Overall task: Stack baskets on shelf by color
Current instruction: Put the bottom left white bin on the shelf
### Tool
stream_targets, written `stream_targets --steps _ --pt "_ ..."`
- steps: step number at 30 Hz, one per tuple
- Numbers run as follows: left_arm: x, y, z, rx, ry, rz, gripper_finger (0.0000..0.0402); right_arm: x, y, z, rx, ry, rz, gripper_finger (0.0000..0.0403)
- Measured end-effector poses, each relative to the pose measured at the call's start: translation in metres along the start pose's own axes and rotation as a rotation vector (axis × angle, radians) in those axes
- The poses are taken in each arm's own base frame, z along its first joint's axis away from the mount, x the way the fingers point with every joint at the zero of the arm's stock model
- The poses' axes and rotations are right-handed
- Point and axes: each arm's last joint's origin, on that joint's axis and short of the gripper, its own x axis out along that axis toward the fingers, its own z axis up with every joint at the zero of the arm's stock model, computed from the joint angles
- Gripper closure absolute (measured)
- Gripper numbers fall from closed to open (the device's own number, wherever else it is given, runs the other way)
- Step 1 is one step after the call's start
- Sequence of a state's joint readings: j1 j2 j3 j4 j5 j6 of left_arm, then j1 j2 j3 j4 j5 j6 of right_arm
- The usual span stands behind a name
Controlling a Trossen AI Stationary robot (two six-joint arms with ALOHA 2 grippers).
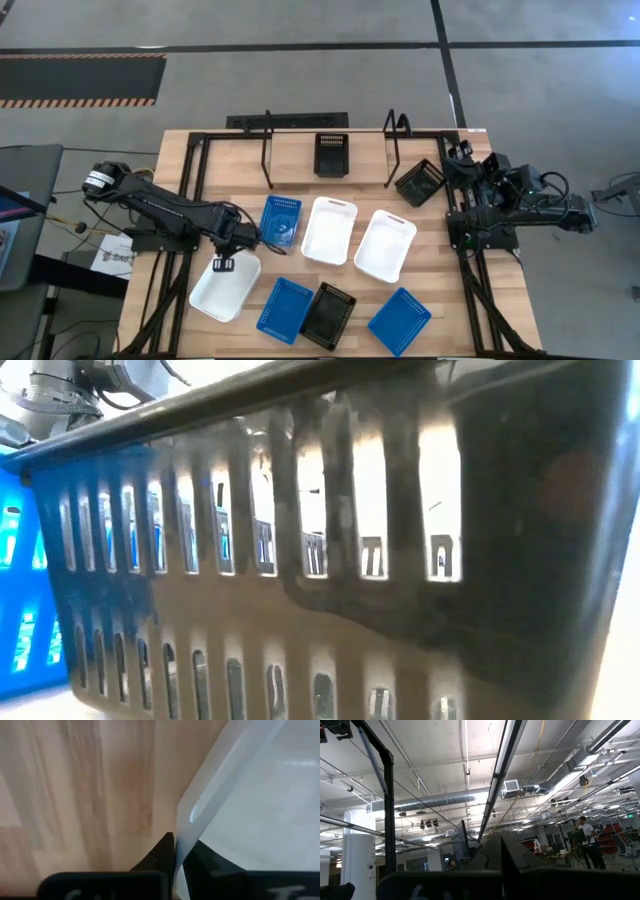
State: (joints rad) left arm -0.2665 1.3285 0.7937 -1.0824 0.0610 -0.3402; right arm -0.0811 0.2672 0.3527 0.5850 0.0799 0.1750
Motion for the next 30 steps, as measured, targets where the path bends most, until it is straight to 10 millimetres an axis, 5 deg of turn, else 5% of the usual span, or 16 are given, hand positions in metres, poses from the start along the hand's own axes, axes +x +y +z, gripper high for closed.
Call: stream_targets --steps 6,10,16,23,30 --pt "-0.002 -0.002 0.001 -0.117 0.011 -0.042 0.04 0.0 0.0 0.001 0.001 -0.006 0.001 0.0397" --pt "-0.025 -0.005 0.007 -0.178 -0.026 -0.104 0.0401 0.0 0.0 0.001 0.002 -0.007 0.001 0.0397" --pt "-0.108 -0.004 0.002 -0.27 -0.211 -0.09 0.0401 0.0 0.0 0.001 0.024 -0.006 0.001 0.0397" --pt "-0.222 0.012 -0.032 -0.423 -0.555 0.112 0.0401 0.0 0.0 0.001 0.027 -0.006 0.001 0.0397" --pt "-0.282 0.033 -0.036 -0.345 -0.802 0.308 0.0401 0.0 0.0 0.0 0.027 -0.004 0.001 0.0397"
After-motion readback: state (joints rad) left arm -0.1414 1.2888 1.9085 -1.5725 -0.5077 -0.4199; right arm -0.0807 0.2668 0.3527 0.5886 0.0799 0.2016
